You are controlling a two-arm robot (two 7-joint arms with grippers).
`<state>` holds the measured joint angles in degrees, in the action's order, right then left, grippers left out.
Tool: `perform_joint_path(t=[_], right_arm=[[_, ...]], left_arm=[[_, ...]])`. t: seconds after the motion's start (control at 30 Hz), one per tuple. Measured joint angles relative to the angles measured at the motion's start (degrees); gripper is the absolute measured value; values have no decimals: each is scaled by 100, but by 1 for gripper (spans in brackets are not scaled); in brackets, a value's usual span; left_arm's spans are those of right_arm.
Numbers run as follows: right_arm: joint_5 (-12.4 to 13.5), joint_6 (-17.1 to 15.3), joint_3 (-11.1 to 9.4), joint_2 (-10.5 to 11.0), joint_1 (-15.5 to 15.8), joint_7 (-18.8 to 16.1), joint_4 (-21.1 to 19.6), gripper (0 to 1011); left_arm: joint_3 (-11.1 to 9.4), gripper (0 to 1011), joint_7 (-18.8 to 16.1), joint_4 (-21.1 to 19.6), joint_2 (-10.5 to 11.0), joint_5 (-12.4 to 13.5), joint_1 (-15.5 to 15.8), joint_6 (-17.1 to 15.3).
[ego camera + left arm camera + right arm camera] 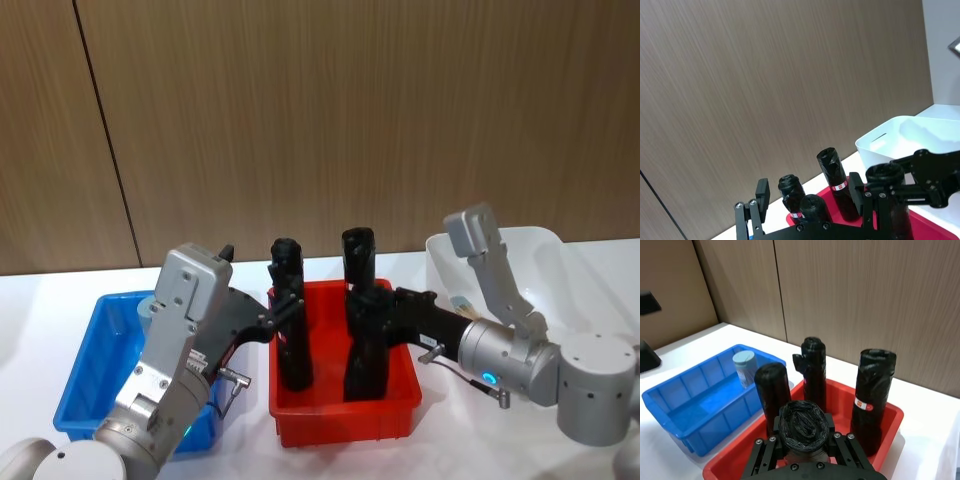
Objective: Pick the cotton swabs from the blue box and place them into the white box.
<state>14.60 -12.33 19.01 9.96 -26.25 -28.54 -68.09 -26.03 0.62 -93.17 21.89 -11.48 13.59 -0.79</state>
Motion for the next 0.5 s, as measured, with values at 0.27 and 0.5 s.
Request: perform_joint_path(t=[0.27,0.5], right_arm=[[89,-49,-77,103,78,29,-394,412],[181,-86,-187,217,116,94,-782,379]], left_arm=[[0,1003,0,0,0,0,0,0],[0,1003,0,0,0,0,0,0]])
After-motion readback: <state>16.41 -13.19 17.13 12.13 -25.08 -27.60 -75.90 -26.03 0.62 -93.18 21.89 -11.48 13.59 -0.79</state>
